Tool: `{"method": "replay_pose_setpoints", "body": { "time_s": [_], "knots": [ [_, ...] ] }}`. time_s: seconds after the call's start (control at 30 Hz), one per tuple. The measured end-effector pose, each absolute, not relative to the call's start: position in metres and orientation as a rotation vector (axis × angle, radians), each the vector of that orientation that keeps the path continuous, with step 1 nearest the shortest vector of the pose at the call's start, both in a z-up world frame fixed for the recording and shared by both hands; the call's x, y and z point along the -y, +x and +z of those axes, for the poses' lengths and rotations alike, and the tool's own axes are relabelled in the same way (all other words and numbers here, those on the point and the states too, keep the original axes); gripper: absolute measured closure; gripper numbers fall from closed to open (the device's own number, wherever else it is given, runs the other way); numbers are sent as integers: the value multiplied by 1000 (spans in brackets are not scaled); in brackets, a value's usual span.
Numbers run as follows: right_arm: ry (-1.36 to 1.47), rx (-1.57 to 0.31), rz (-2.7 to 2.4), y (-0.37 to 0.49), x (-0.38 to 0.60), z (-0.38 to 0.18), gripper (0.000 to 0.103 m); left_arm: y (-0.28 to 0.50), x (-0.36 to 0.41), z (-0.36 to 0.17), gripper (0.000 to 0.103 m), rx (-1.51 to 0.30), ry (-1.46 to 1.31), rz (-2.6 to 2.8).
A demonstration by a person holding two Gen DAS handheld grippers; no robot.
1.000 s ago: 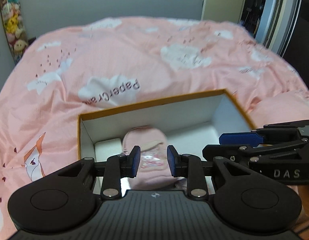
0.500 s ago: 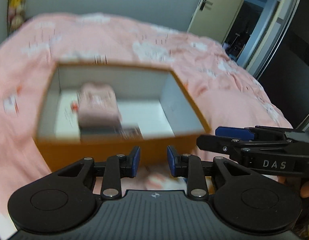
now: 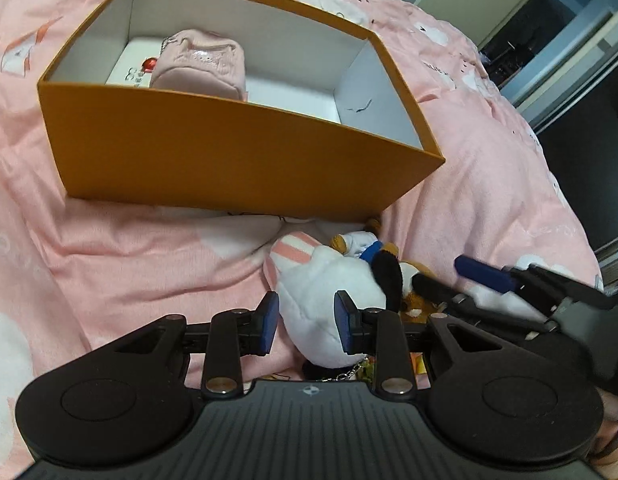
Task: Organize objects
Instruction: 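Open both grippers and withdraw from the orange box, then grasp the white plush with the left gripper while the right gripper grasps the brown plush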
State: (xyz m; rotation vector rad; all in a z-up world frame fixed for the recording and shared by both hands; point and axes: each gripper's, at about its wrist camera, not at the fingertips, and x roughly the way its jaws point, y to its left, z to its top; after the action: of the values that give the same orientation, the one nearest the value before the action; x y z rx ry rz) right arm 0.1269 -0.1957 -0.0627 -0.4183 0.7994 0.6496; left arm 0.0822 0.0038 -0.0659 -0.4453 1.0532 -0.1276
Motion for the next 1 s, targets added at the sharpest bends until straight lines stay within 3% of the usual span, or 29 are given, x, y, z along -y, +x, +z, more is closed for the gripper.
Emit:
{"method": "replay_pose_setpoints", "body": {
  "time_s": [0.07,0.33,0.4,0.73,0.9,1.0],
  "knots": [
    [-465,-812,654,125,190,-71,42,82,-8,-66,59,-1049,-468,-123],
    [-573,-801,706,113,175,-85,37,80,-8,-72,52,-1074,-510,-114],
    [-572,-774,742,110,174,-82,28,80,-9,-72,51,-1075,-519,-109],
    [-589,-744,804,102,169,-77,27,75,-26,-76,51,-1103,-665,-72],
    [-557,-764,856,104,169,-77,23,74,-27,-71,39,-1092,-708,-75],
    [-558,-768,889,100,167,-77,21,78,-20,-75,38,-1126,-682,-69]
  ]
}}
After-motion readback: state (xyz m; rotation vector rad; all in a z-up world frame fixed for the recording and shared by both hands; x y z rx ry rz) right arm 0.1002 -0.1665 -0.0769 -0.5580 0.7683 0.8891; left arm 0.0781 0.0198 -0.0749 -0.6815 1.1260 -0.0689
